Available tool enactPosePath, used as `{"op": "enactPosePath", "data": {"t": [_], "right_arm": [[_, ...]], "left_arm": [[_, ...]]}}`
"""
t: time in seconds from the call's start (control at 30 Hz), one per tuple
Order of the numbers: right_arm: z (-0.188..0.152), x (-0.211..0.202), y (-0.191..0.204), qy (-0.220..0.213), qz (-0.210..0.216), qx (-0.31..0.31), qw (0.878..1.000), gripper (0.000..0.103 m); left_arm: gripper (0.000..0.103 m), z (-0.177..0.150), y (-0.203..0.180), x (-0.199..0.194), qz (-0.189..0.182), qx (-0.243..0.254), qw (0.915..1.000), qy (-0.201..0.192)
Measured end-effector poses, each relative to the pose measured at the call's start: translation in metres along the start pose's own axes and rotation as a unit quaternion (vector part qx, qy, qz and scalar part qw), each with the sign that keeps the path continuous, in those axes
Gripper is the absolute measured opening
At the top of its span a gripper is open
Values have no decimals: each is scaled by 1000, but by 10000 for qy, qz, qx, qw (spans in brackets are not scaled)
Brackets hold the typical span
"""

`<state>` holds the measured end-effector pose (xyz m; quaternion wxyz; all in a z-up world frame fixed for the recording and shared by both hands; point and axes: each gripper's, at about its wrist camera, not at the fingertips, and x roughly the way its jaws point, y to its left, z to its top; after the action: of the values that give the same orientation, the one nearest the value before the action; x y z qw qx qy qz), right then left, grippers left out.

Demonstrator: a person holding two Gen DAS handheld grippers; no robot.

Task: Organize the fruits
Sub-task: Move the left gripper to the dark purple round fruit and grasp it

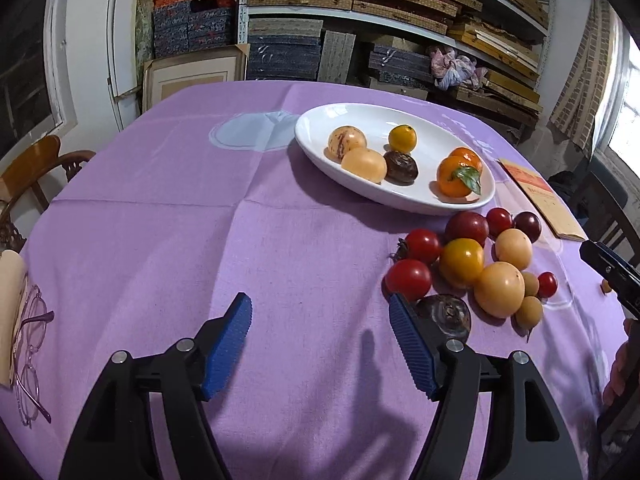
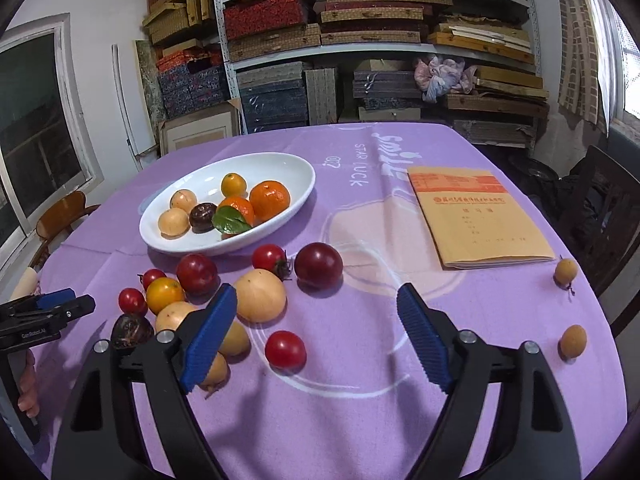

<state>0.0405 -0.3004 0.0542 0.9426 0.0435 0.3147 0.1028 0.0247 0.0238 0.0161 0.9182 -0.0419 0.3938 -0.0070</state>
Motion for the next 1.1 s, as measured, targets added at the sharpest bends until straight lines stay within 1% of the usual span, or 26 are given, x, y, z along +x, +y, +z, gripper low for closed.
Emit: {"op": "enactPosePath", "data": {"t": [0.1,0.2,0.33,0.53,0.7,0.87,0.9,1.0,1.1], "right_arm": [[-8,-8,-6,-92,-8,105,9999,88],[-8,-11,-8,-118,4,167,9998,89],[-7,-12,-9,-122,37,199,9997,89],[-6,-12,-9,-131,72,218,9997,90],[-6,-11,-9,-120,112,263,9995,92],[-6,-11,-10,-98,142,320,9993,93],[-6,-11,-10,-88,141,329,9993,93],[-6,-9,-11,-61,140,340,9993,93],[-6,-9,-11,-62,140,341,9993,93]], "left_arm": [[74,-1,-11,-5,-130,103,9999,-37],[76,-5,-25,-5,-173,293,9994,-4],[77,-6,-43,-2,-182,594,9981,36],[77,-4,-62,10,-180,869,9959,163],[77,-2,-68,17,-240,874,9957,191],[77,-5,-67,30,-172,840,9957,340],[78,-6,-65,33,-127,814,9960,353],[82,-6,-59,35,-160,687,9968,380],[83,-6,-55,34,17,653,9974,302]]}}
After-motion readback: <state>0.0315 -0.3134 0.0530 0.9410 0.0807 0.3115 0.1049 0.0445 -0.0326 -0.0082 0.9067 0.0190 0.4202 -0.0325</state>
